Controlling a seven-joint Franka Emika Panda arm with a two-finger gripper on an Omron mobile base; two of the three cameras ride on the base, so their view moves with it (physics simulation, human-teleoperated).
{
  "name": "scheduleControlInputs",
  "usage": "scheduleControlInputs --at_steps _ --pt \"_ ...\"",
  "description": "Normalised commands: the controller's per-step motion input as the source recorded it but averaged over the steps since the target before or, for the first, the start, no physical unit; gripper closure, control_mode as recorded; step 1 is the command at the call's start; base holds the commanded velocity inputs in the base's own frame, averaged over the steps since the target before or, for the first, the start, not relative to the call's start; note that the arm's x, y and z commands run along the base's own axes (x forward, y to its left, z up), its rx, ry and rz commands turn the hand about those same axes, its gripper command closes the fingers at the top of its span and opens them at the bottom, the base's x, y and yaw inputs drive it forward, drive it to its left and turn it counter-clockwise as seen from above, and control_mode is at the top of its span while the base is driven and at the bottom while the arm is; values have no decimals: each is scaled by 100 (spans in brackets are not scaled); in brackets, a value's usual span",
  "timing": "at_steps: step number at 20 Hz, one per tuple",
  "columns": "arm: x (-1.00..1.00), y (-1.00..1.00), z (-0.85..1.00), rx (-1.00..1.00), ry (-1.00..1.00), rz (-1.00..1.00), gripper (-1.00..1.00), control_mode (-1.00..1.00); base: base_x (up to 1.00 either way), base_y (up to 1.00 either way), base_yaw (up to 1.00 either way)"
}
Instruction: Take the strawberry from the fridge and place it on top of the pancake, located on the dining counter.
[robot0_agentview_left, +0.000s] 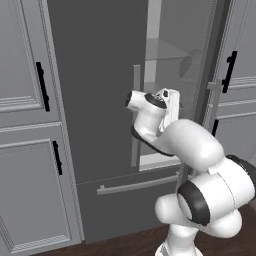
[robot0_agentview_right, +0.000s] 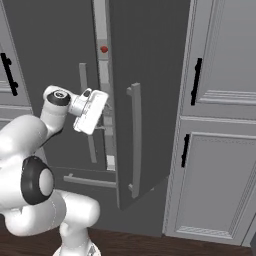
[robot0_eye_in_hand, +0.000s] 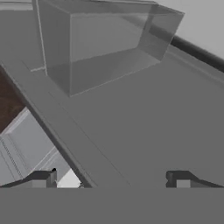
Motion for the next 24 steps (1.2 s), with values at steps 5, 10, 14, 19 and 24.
scheduleControlInputs --at_steps 5,10,14,19,24 --pt "-1 -52 0 0 13 0 -100 -100 0 0 0" --pt "-24 -53 0 0 11 0 -100 -100 0 0 0" --pt "-56 -62 0 0 10 0 -100 -100 0 0 0" --pt "-46 -76 0 0 20 -3 -100 -100 0 0 0" --pt "-12 -79 0 0 18 -2 -100 -100 0 0 0"
